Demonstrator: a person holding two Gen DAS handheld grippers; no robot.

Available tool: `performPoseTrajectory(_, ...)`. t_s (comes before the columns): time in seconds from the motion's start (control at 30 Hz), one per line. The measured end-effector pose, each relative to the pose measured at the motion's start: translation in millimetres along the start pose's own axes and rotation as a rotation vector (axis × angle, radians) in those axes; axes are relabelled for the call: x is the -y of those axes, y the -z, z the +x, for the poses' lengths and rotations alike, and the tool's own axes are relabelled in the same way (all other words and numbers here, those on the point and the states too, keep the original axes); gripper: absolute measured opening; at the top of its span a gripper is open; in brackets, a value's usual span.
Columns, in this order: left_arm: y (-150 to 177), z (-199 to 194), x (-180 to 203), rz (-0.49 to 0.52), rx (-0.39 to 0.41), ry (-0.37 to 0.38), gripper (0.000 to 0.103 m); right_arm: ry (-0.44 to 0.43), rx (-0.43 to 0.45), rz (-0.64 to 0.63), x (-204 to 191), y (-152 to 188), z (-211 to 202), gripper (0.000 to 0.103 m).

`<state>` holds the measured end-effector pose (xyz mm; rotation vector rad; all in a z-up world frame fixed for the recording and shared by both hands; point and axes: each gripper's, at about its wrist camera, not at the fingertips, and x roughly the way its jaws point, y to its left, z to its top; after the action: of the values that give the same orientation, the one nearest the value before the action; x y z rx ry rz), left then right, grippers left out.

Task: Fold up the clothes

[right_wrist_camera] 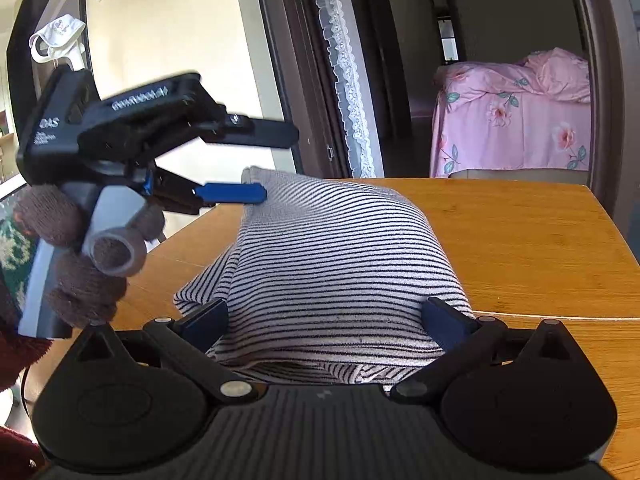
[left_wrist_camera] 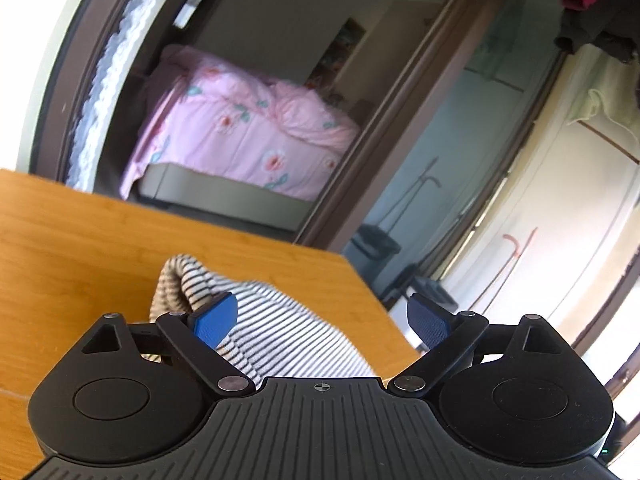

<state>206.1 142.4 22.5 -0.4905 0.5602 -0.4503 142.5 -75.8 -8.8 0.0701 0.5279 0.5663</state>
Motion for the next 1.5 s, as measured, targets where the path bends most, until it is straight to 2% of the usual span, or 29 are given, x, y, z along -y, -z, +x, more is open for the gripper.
performPoseTrajectory(0.1, 8.8, 10.2, -20.6, -0.054, -0.016, 0.010, 0.092, -0.013, 0.004, 0.020, 3.2, 0.2, -1.4, 0.103)
performPoseTrajectory(0.23, 8.4, 9.2, -25.9, -0.041, -0.031, 0.014, 0.091, 0.006, 0.009, -0.025, -2.6, -1.4, -5.9, 0.103)
performPoseTrajectory(0.33, 9.3, 7.8, -27.7, -0.023, -0.039, 0.014, 0.092, 0.029, 0.075, -0.125, -10.1, -10.2, -25.2, 0.103)
performPoseTrajectory(0.43, 11.8, 7.1, -30.7, -0.021, -0.032, 0.026, 0.092, 0.117, 0.138, -0.133, -0.4, -29.2, -37.1, 0.103)
performPoseTrajectory(0.57, 13.1, 7.5, -33.2, -0.047, -0.017, 0.033, 0.092, 0.201, -0.009, -0.037, 27.3, -28.1, -10.8, 0.103)
performPoseTrajectory(0.7, 12.2, 6.1, -34.9, -0.024, -0.029, 0.050, 0.091, 0.177, -0.060, 0.064, 39.4, -15.1, -0.7, 0.103)
performPoseTrajectory(0.8, 7.9, 3.5, -36.2, -0.035, -0.026, 0.045, 0.088, 0.185, -0.064, 0.050, 36.1, -12.3, 1.0, 0.103)
performPoseTrajectory(0.87, 4.6, -2.7, -35.3, -0.049, -0.004, 0.026, 0.088, 0.196, -0.058, 0.016, 30.7, -9.6, 0.4, 0.103)
performPoseTrajectory(1.0, 2.5, -20.7, -15.9, 0.035, 0.064, -0.105, 0.096, 0.197, -0.059, 0.022, 32.7, -9.3, 0.2, 0.103)
performPoseTrajectory(1.13, 0.6, -23.7, -10.2, 0.062, 0.067, -0.167, 0.096, 0.195, -0.060, 0.029, 34.4, -9.8, -0.2, 0.103)
performPoseTrajectory(1.17, 0.1, -24.3, -9.0, 0.067, 0.067, -0.181, 0.095, 0.198, -0.059, 0.026, 33.8, -9.6, -0.6, 0.103)
performPoseTrajectory(1.2, -0.5, -21.2, -9.8, 0.069, 0.058, -0.212, 0.088, 0.200, -0.057, 0.023, 33.2, -9.4, -1.0, 0.103)
performPoseTrajectory(1.23, -0.2, -15.8, -12.6, 0.076, 0.039, -0.244, 0.076, 0.204, -0.055, 0.019, 32.3, -9.5, -1.5, 0.103)
performPoseTrajectory(1.27, 0.4, -10.1, -15.7, 0.085, 0.018, -0.276, 0.069, 0.207, -0.053, 0.015, 31.4, -9.6, -2.0, 0.103)
performPoseTrajectory(1.33, 2.4, -0.6, -23.0, 0.097, -0.015, -0.318, 0.069, 0.209, -0.037, 0.002, 30.1, -12.6, -4.9, 0.103)
performPoseTrajectory(1.5, 7.1, -0.7, -31.0, 0.115, -0.013, -0.319, 0.072, 0.201, 0.033, -0.047, 27.6, -27.4, -17.4, 0.103)
